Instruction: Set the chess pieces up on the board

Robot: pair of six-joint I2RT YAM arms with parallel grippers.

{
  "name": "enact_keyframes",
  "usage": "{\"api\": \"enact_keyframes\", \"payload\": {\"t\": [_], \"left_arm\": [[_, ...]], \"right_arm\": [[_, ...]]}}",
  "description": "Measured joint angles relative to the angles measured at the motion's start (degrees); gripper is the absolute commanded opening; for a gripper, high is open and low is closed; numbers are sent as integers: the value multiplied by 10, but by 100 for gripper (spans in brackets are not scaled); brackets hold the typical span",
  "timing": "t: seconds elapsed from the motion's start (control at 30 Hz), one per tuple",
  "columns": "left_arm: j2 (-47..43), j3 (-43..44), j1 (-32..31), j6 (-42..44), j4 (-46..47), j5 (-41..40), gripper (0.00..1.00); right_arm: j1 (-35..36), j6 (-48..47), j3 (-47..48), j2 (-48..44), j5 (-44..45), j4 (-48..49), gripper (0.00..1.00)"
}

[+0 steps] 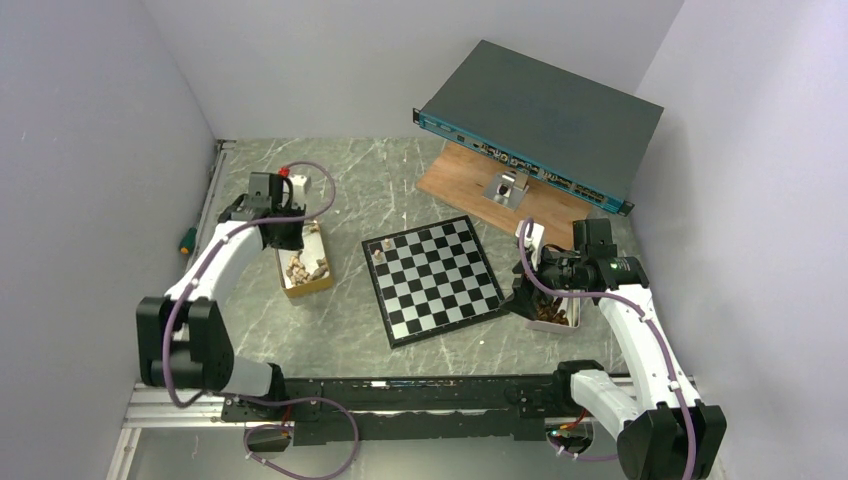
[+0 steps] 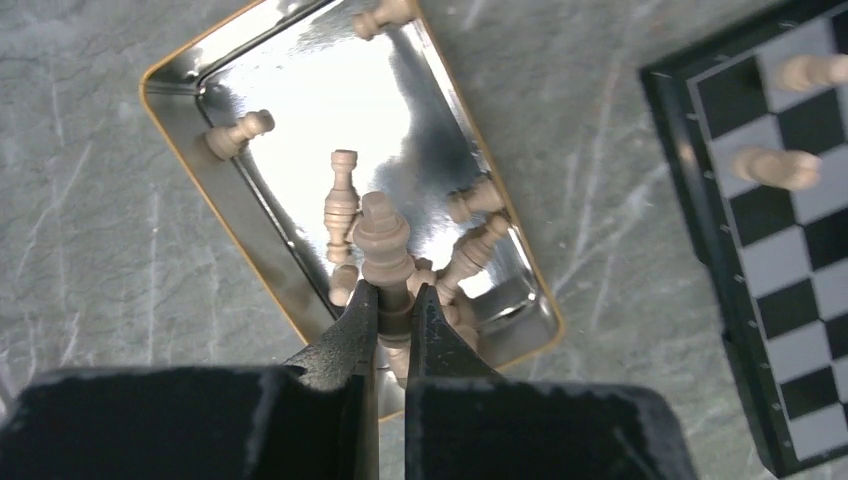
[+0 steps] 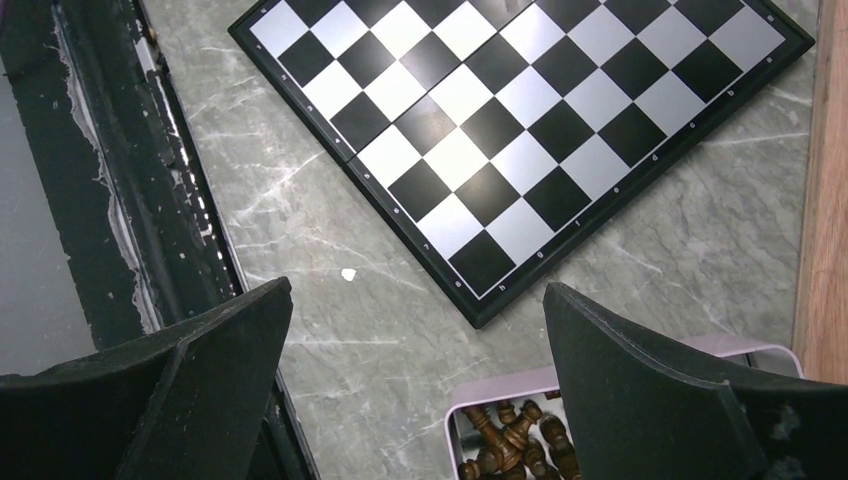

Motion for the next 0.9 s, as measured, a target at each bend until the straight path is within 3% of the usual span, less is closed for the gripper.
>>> {"api": "enact_keyframes", "payload": {"t": [0.23,0.47,0.63,0.9], "left_arm": [[-148,-82,-12,30,48,136,0],[-276,-150,-167,70,154,259,0],[-300,-191,-259,74,246,286,0],[-265,-215,-385,73,344,277,0]], "right_arm": [[26,-12,1,2,-12,-8,100],[102,-30,42,25,-15,-23,100],[130,-50,103,62,-59,-35,100],[210,-85,212,148,-121,-62,98]]}}
